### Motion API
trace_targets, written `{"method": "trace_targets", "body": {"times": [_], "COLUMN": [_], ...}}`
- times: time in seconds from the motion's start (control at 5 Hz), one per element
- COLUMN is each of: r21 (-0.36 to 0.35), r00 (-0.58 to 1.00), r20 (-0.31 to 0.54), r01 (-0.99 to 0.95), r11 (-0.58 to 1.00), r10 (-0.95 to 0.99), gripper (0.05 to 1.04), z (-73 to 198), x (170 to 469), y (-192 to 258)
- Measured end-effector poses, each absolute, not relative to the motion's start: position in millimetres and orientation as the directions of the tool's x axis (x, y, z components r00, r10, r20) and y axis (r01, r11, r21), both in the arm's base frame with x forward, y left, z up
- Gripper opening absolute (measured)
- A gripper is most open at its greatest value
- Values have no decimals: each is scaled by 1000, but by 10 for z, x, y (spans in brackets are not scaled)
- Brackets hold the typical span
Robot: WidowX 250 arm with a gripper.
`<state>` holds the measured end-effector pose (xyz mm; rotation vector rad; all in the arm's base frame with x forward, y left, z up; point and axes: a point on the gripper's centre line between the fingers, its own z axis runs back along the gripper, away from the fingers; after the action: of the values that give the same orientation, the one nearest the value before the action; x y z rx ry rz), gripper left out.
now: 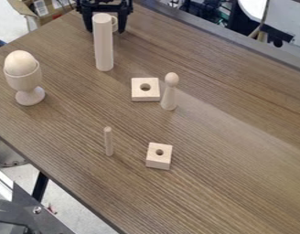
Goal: Put the cup to the of stick
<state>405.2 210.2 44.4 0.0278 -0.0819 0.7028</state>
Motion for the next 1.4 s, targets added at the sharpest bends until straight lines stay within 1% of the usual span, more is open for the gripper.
{"method": "trace_targets", "body": {"times": [0.2, 0.4, 0.6, 1.0, 1.2, 1.4], "r21": [-34, -43, -54, -73, -89, -108], "r00": [756, 748, 736, 730, 726, 732], "r20": [94, 88, 74, 85, 92, 97], "r01": [-647, -657, -671, -674, -675, -666], "r11": [762, 753, 740, 735, 732, 738], "r10": [647, 658, 673, 678, 681, 675], "gripper": [999, 972, 748, 738, 738, 738], "z": [448, 379, 337, 320, 336, 426], "x": [4126, 4168, 4202, 4267, 4204, 4091], "y": [2120, 2197, 2291, 2406, 2361, 2260]}}
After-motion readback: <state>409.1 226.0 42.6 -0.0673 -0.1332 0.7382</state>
